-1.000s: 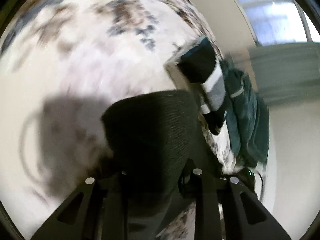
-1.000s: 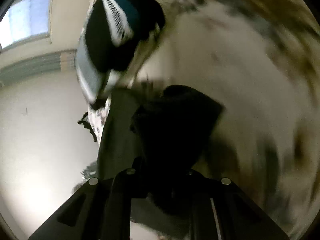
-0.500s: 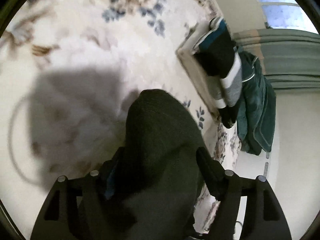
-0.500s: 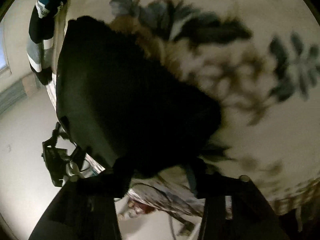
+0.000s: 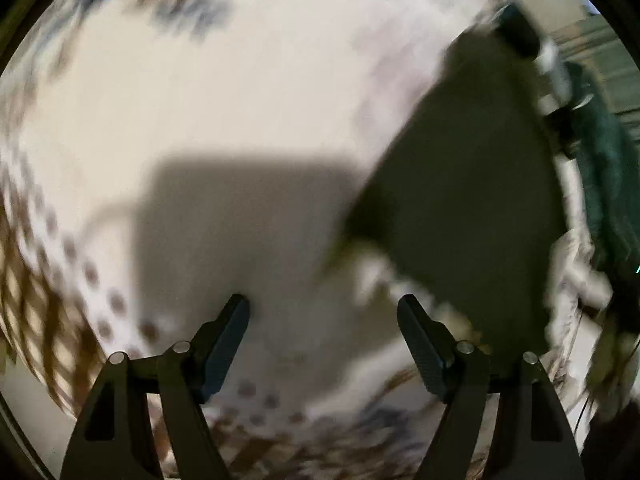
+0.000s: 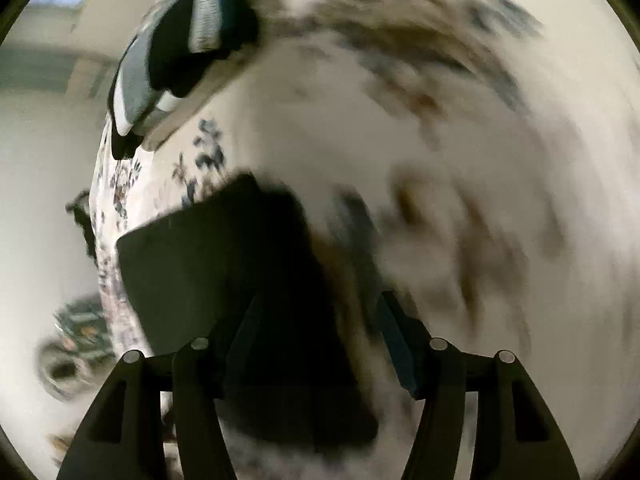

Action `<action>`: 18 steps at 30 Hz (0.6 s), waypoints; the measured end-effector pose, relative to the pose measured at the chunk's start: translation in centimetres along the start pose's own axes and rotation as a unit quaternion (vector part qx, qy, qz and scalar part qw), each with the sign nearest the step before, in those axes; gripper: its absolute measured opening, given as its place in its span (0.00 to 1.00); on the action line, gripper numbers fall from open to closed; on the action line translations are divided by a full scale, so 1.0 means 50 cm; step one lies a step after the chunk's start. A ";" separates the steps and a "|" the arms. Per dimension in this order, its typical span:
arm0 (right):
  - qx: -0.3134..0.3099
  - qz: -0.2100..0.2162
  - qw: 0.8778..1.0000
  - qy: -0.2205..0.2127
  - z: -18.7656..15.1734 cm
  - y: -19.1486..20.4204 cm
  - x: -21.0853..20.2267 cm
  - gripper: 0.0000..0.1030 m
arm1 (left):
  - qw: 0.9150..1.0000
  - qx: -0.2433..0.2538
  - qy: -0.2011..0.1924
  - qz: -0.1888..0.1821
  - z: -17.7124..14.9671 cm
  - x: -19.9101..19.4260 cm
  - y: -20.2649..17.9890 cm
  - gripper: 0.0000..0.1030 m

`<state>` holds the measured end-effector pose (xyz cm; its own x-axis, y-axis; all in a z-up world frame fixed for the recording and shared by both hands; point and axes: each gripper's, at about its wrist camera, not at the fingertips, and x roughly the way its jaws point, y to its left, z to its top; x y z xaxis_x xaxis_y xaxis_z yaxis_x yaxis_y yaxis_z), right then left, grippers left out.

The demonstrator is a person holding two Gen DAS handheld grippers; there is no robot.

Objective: Fold small clothes

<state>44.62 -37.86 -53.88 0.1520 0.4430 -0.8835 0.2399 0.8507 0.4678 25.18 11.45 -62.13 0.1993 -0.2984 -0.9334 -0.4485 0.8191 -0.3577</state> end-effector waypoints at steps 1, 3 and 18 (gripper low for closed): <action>-0.016 0.006 1.000 0.007 0.028 0.014 0.028 0.61 | 1.000 -0.004 -0.008 -0.004 -0.010 0.012 0.009 0.73; -0.031 0.030 0.999 0.030 0.073 0.037 0.083 0.60 | 0.999 -0.014 -0.028 -0.013 -0.011 0.017 0.012 0.80; 0.030 0.038 0.998 0.048 0.104 0.004 0.053 0.52 | 0.996 0.026 -0.029 0.077 -0.001 0.087 -0.072 1.00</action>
<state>50.08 -37.97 -55.99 0.0803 0.5336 -0.8419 0.2883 0.7961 0.5320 27.63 7.16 -64.91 0.1822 -0.1394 -0.9733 -0.4317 0.8780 -0.2066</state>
